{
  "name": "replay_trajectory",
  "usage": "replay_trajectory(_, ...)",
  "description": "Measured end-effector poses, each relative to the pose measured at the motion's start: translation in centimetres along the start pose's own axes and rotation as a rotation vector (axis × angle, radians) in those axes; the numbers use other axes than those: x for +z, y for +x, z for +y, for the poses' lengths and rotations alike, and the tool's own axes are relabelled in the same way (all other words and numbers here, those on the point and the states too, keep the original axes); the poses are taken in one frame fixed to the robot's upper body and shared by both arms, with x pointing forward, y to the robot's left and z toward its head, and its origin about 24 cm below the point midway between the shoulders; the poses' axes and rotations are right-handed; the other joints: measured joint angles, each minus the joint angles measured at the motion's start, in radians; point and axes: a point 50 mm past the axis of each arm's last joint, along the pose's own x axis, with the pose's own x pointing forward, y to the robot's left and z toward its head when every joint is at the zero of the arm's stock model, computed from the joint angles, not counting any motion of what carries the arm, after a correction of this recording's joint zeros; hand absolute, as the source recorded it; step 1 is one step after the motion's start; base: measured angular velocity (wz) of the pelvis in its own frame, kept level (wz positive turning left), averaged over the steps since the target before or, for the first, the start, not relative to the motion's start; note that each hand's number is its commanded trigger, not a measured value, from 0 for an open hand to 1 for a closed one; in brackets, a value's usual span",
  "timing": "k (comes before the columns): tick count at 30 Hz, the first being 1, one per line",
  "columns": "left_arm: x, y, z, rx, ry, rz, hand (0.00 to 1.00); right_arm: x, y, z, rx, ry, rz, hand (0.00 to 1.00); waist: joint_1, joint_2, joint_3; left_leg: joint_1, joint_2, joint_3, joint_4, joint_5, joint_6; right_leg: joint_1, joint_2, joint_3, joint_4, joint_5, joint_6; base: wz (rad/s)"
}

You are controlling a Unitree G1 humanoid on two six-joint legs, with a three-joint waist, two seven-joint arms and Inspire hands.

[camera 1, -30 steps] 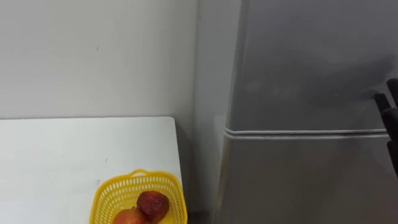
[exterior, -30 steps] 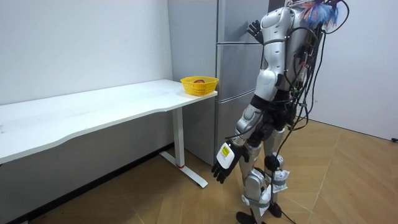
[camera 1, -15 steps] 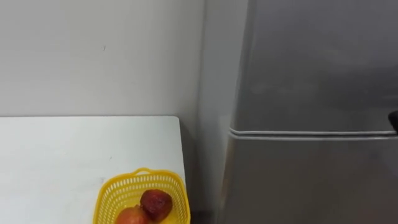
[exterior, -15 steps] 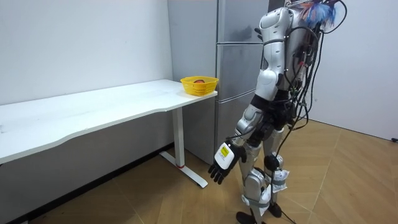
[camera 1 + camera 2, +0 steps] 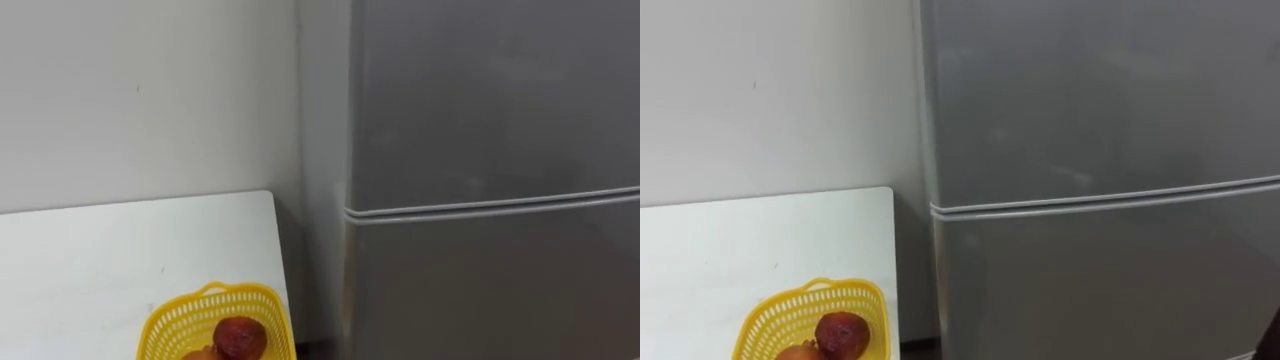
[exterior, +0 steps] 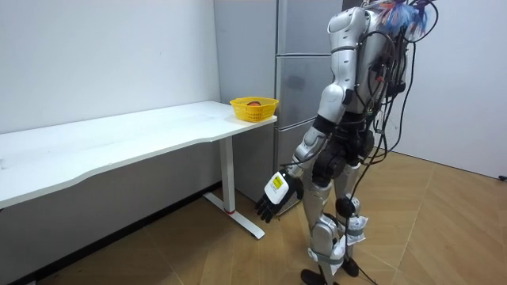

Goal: Retrieve from the upper fridge

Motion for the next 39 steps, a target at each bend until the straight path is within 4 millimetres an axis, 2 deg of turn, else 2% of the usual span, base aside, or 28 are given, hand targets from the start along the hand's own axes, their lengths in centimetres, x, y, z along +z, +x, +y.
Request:
replay_trajectory(4,0.1,0.0,-0.1,-0.002,-0.016,-0.002,0.00,-4.0,-0.8,-2.0,-0.039,-0.163,0.126,0.00,-0.002,0.001,-0.0001,0.006,0.000,-0.003,-0.005,0.000,0.000,0.010,0.001,0.000,-0.009,0.000,0.001,0.02)
replay_trajectory(9,1.4,0.1,-0.9,-0.039,-0.076,-0.025,0.00,-10.4,-2.1,-6.4,-0.078,-0.426,0.407,0.00,0.008,0.001,0.0007,0.010,-0.005,-0.008,-0.009,0.000,0.000,0.014,-0.001,-0.003,-0.014,-0.003,0.005,0.02)
replay_trajectory(13,1.4,-0.1,-1.5,-0.078,-0.085,-0.024,0.00,-13.0,-3.6,-9.8,-0.058,-0.549,0.594,0.00,0.015,0.001,0.0013,0.016,-0.012,-0.024,-0.010,0.001,0.002,0.023,-0.006,-0.011,-0.013,-0.008,0.009,0.09)
replay_trajectory(18,-0.5,-0.2,-1.2,-0.084,-0.121,0.060,0.00,-15.2,-5.7,-13.0,0.053,-0.705,0.809,0.00,0.021,-0.003,0.0053,0.022,-0.014,-0.024,-0.009,0.000,0.003,0.023,-0.009,-0.012,-0.013,-0.017,0.011,0.00)
replay_trajectory(22,-1.9,-0.4,-1.4,-0.099,-0.116,0.128,0.00,-16.1,-7.0,-13.8,0.154,-0.771,0.923,0.00,0.044,-0.006,0.0064,0.023,-0.014,-0.026,-0.008,-0.001,0.004,0.020,-0.009,-0.011,-0.011,-0.020,0.010,0.00)
replay_trajectory(24,-2.6,-0.6,-1.5,-0.107,-0.100,0.161,0.00,-16.5,-7.6,-13.7,0.263,-0.832,0.972,0.00,0.063,-0.007,0.0074,0.021,-0.014,-0.030,-0.008,-0.002,0.004,0.019,-0.009,-0.014,-0.012,-0.020,0.010,0.05)
replay_trajectory(27,-3.1,-0.8,-1.6,-0.124,-0.087,0.181,0.00,-16.9,-7.8,-12.8,0.390,-0.891,0.990,0.00,0.070,-0.006,0.0083,0.020,-0.015,-0.040,-0.006,-0.002,0.005,0.026,-0.011,-0.026,-0.014,-0.020,0.010,0.11)
replay_trajectory(30,-3.2,-0.8,-1.9,-0.149,-0.073,0.191,0.00,-17.0,-7.9,-12.4,0.456,-0.925,1.006,0.00,0.072,-0.007,0.0096,0.020,-0.017,-0.055,-0.001,-0.002,0.005,0.039,-0.011,-0.041,-0.025,-0.019,0.011,0.17)
replay_trajectory(39,-2.8,-0.8,-2.4,-0.222,0.045,0.196,0.00,-17.0,-7.6,-11.7,0.525,-0.951,1.011,0.00,0.075,-0.001,0.0123,0.023,-0.015,-0.056,-0.002,-0.004,0.003,0.044,-0.007,-0.037,-0.029,-0.019,0.010,0.00)
